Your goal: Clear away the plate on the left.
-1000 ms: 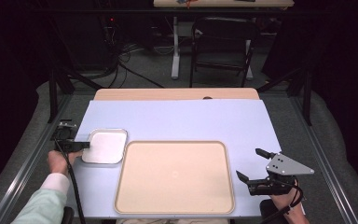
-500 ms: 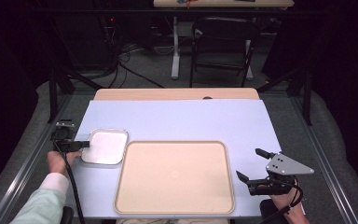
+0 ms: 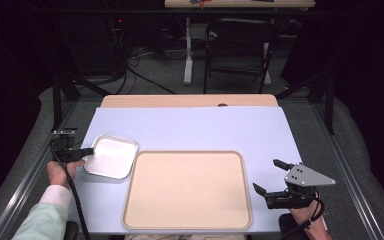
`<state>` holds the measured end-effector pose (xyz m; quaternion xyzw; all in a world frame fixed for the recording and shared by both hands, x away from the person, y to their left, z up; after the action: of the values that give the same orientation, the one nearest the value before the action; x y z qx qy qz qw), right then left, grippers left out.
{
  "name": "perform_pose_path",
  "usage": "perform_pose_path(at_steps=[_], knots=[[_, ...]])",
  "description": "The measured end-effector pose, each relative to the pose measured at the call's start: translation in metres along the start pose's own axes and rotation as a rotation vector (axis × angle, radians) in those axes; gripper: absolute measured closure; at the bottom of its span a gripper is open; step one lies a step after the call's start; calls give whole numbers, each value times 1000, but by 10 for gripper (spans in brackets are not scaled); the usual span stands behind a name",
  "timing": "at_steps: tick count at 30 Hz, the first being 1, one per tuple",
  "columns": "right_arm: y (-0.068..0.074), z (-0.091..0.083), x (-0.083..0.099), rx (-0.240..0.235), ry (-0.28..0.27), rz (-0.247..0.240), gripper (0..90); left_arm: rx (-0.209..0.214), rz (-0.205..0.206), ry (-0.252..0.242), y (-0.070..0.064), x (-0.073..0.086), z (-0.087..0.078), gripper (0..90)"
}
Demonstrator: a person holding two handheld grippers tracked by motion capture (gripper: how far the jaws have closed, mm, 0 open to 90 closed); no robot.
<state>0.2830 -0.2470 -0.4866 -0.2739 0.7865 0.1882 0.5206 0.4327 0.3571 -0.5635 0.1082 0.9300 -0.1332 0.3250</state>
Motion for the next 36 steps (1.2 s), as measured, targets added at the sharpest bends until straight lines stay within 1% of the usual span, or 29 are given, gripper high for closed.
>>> perform_pose_path(at_steps=[3, 4, 5, 7, 11, 14, 16, 17, 18, 19, 22, 23, 25, 26, 28, 29, 30, 34, 35, 36], knots=[[0, 0, 0, 1, 4, 2, 50, -11, 16, -8, 0, -1, -3, 884], [0, 1, 0, 2, 5, 4, 50, -16, 14, -23, -1, -2, -6, 883], [0, 1, 0, 2, 8, 3, 50, -16, 14, -23, -1, -2, -6, 883], [-1, 1, 1, 4, 13, 7, 50, -31, 22, -47, -1, -4, -11, 883], [-2, 2, 2, 9, 30, 21, 48, -34, 24, -67, -3, -6, -17, 883], [-4, 5, 3, 16, 53, 34, 44, -37, 36, -90, -7, -9, -23, 883], [-4, 5, 3, 17, 53, 36, 43, -36, 42, -93, -8, -10, -24, 883], [-4, 5, 3, 19, 53, 34, 44, -36, 57, -97, -11, -12, -27, 883], [-4, 5, 3, 19, 53, 34, 44, -36, 57, -97, -11, -12, -27, 883], [-4, 5, 3, 21, 53, 35, 44, -33, 69, -105, -15, -13, -29, 883], [-4, 6, 3, 23, 57, 36, 44, -32, 79, -115, -19, -15, -31, 883], [-4, 6, 3, 24, 59, 36, 44, -28, 84, -124, -21, -16, -34, 883], [-4, 6, 3, 25, 62, 37, 45, -25, 88, -127, -22, -17, -35, 883], [-4, 7, 3, 27, 67, 41, 44, -19, 82, -142, -25, -19, -37, 883], [-5, 7, 4, 26, 73, 43, 42, -15, 83, -148, -26, -20, -38, 884], [-6, 9, 4, 28, 82, 50, 40, -6, 86, -161, -30, -21, -41, 883], [-6, 9, 4, 28, 82, 50, 40, -6, 86, -161, -30, -21, -41, 883], [-6, 11, 4, 32, 95, 55, 38, 27, 89, -184, -41, -25, -44, 884], [-6, 12, 4, 35, 97, 59, 38, 49, 96, -184, -46, -26, -44, 884], [-7, 13, 4, 37, 103, 64, 37, 50, 97, -188, -49, -27, -43, 884]])
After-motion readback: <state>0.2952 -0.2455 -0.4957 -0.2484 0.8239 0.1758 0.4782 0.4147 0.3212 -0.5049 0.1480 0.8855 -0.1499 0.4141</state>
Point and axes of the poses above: each handheld gripper's, and its own axes: z roughly forward along the jaws, x roughly out of its underside, y roughly to its left, the point moved 5 cm from there along z, roughly forward along the jaws, and after that the axes turned 8 degrees about z, right-handed, at the moved point
